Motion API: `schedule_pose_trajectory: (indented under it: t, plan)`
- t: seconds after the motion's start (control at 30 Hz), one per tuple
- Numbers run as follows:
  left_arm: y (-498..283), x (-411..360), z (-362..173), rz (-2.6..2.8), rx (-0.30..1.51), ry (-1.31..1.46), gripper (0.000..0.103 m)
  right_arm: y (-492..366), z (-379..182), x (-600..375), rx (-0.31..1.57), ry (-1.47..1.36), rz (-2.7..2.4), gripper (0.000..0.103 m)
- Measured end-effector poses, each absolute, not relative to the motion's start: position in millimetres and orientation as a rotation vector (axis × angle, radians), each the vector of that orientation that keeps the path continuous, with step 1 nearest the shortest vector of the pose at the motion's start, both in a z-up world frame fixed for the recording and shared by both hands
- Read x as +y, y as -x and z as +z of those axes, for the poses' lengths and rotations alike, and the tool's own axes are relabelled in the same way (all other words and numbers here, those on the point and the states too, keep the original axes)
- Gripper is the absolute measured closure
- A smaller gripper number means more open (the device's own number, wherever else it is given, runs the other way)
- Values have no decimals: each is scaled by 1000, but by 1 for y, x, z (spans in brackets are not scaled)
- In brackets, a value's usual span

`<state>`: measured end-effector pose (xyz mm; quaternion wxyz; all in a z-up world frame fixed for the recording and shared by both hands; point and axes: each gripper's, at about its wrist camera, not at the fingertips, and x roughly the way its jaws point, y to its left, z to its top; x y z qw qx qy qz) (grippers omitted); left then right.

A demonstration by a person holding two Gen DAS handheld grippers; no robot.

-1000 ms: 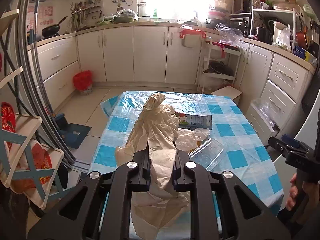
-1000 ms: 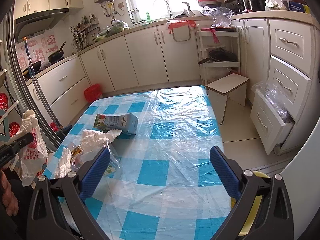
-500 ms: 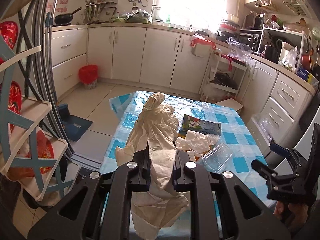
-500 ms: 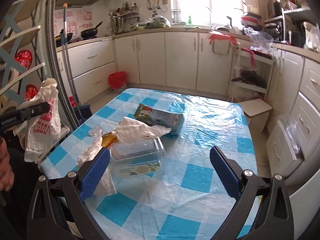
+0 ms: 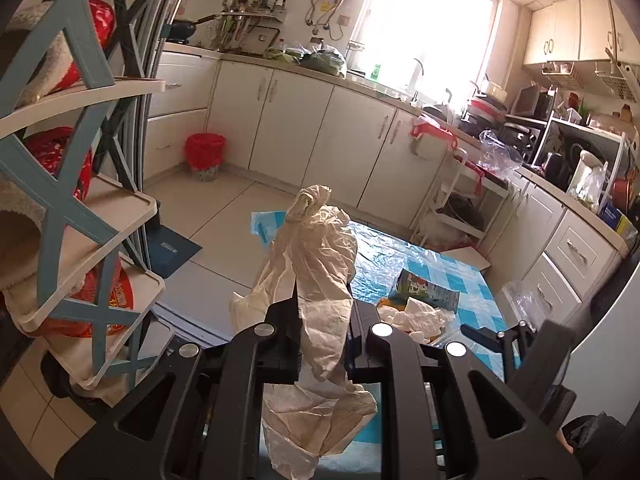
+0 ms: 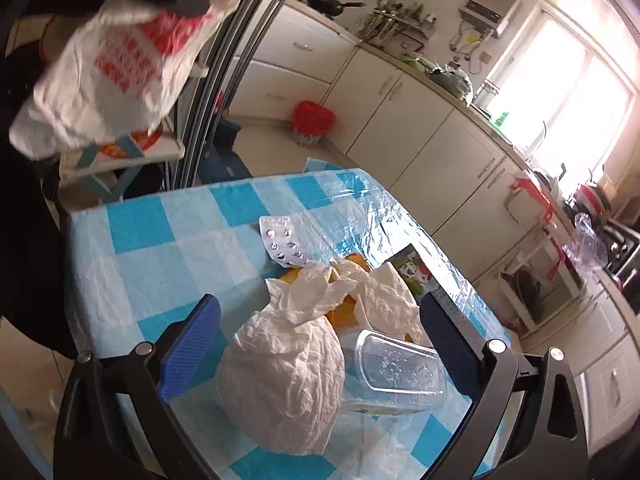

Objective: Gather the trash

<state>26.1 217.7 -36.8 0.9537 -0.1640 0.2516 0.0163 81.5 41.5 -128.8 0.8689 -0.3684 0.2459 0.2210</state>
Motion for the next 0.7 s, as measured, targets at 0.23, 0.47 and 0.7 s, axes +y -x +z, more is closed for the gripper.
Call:
schedule_pose_trajectory:
  t: [0.23, 0.47, 0.7]
  plan:
    - [-19, 226, -37, 16, 496, 363, 89, -93, -161, 60, 574, 920, 446, 25]
    - [-23, 222, -40, 4, 503, 356, 89, -110, -138, 31, 736, 587, 537, 92]
    - [-27, 212, -41, -5, 514, 339, 89, -113, -88, -34, 737, 138, 630, 95]
